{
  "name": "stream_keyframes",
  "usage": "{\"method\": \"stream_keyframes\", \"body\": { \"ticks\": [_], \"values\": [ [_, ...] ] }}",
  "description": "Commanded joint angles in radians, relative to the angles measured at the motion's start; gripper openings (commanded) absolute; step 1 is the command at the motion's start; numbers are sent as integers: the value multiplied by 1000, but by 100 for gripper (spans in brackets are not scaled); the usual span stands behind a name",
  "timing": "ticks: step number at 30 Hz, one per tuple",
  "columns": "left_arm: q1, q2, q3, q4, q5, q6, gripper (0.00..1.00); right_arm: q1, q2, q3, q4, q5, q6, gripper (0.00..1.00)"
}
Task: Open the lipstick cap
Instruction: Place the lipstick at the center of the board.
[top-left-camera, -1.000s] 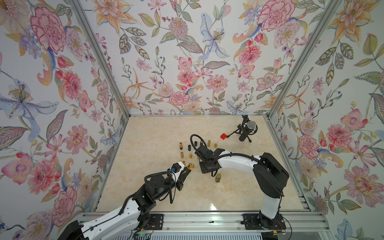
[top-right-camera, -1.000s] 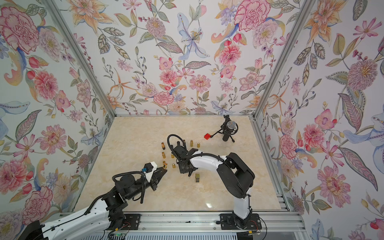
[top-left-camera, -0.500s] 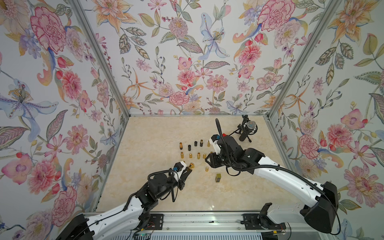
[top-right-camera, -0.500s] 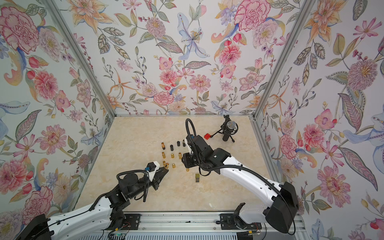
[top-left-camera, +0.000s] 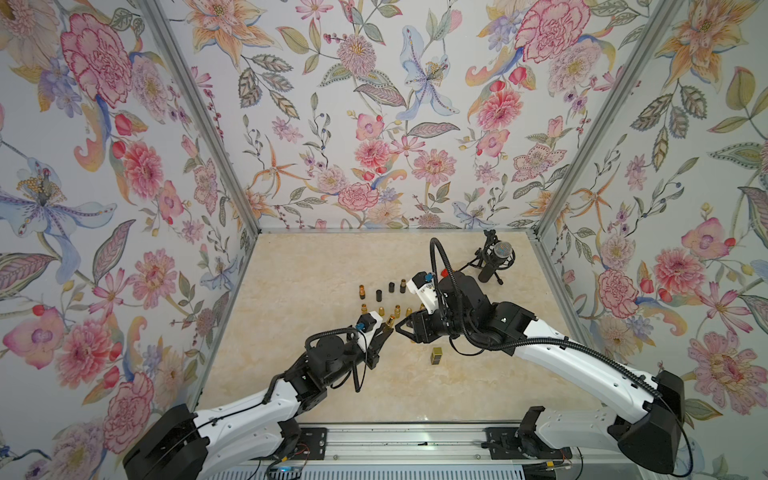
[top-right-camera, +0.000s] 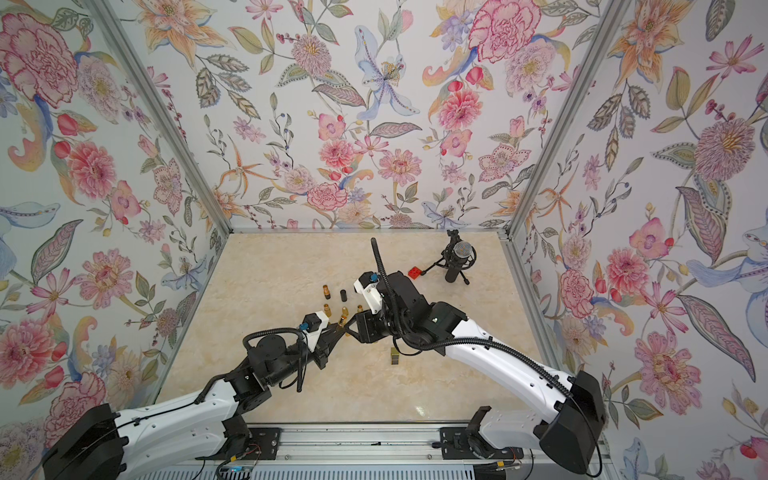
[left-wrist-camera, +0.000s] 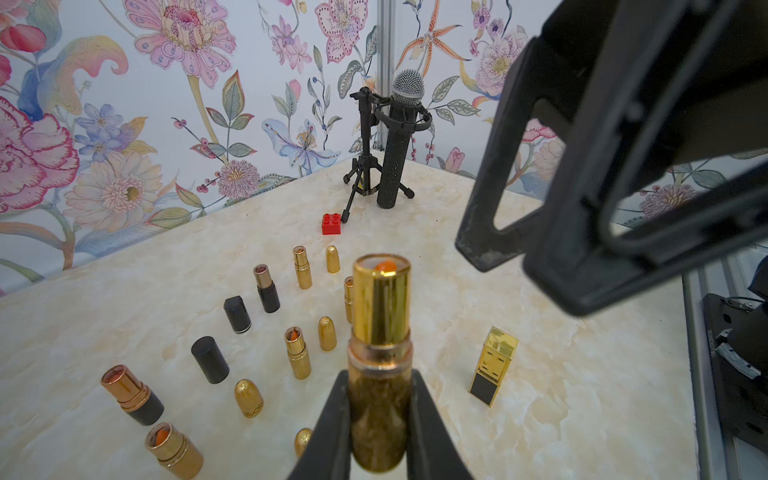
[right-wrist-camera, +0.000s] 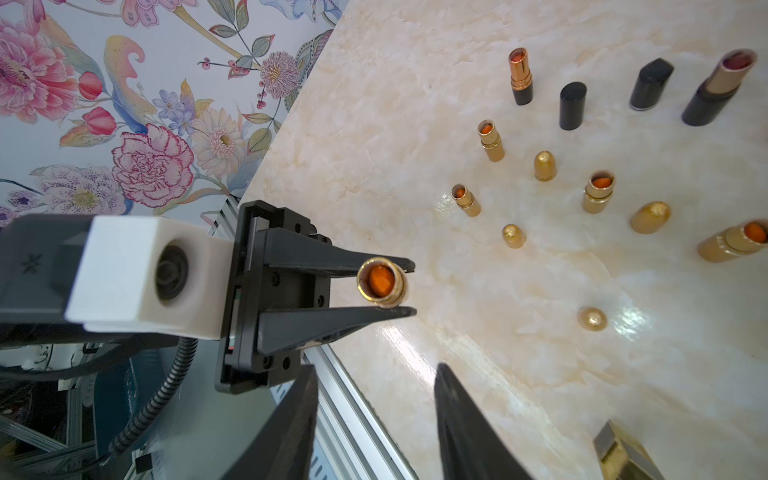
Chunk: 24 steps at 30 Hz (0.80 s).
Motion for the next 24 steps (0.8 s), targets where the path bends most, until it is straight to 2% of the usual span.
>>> {"method": "stream_keyframes", "body": {
  "ticks": [1, 6, 17, 24],
  "values": [
    [-7, 1, 29, 26, 32, 13, 8, 24, 47, 37, 29, 39, -7, 48],
    [-6, -9, 29, -3, 51, 24, 8, 39, 86, 61, 30, 105, -17, 48],
    [-6, -11, 30, -25, 54, 36, 8, 46, 113, 91, 31, 104, -35, 36],
    [-5, -7, 33, -30, 60, 41, 8, 46, 131, 102, 31, 100, -43, 33]
  ]
}}
